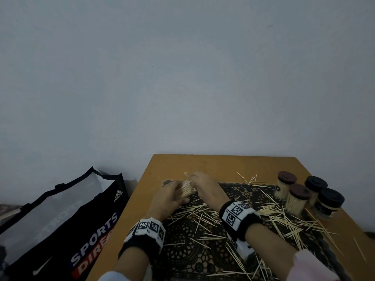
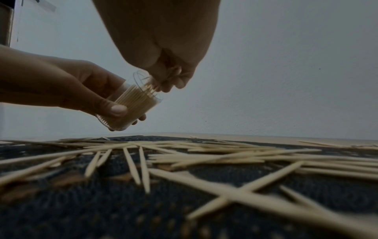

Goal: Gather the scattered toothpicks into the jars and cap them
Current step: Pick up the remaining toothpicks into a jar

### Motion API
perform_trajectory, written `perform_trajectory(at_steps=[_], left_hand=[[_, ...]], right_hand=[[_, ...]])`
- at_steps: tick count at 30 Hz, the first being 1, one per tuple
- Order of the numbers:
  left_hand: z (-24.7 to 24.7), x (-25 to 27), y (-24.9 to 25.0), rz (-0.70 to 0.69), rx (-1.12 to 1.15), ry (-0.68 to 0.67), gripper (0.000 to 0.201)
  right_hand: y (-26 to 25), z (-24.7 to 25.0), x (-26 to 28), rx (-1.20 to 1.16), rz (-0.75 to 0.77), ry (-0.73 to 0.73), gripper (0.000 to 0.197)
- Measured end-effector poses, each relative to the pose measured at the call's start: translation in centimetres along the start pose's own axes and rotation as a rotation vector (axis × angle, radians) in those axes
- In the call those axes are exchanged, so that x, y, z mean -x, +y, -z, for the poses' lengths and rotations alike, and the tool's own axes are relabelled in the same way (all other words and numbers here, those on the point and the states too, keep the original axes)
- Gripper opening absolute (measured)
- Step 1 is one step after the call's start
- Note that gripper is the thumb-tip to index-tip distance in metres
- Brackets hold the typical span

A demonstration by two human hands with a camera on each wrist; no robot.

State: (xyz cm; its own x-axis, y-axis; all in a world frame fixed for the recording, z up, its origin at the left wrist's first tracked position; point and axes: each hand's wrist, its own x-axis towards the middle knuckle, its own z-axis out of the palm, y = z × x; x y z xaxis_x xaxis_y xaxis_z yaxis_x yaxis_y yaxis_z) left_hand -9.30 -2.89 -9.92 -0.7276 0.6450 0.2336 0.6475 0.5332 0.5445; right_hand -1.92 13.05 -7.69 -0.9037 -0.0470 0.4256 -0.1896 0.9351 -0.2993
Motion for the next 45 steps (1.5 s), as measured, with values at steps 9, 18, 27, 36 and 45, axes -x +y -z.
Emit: perform_trajectory(at_steps=[9, 18, 27, 36, 45], left_hand=[[-0.1, 0.1, 0.4, -0.06, 0.037, -0.058, 0.052], [0.0, 0.1, 0.7, -0.013, 0.036, -0.082, 0.04], [0.1, 0.3, 0.5, 0.051, 0.087, 0.005, 0.035], [0.7, 0.7, 0.7, 0.169, 0.137, 0.215, 0.05], [0.7, 0.7, 0.5, 0.143, 0.079, 0.195, 0.051]], right_hand=[[-0.5, 0.9, 0.2, -0.111, 0.022, 0.241, 0.005], [0.1, 0.1, -0.2, -0.149, 0.095, 0.244, 0.021], [-0.3, 0.6, 0.1, -0.094, 0.03, 0.336, 0.041], [0.8, -0.7, 0.3, 0.095, -0.22, -0.577, 0.061], [0.7, -0.1, 0.3, 0.054, -0.093, -0.539, 0.057]])
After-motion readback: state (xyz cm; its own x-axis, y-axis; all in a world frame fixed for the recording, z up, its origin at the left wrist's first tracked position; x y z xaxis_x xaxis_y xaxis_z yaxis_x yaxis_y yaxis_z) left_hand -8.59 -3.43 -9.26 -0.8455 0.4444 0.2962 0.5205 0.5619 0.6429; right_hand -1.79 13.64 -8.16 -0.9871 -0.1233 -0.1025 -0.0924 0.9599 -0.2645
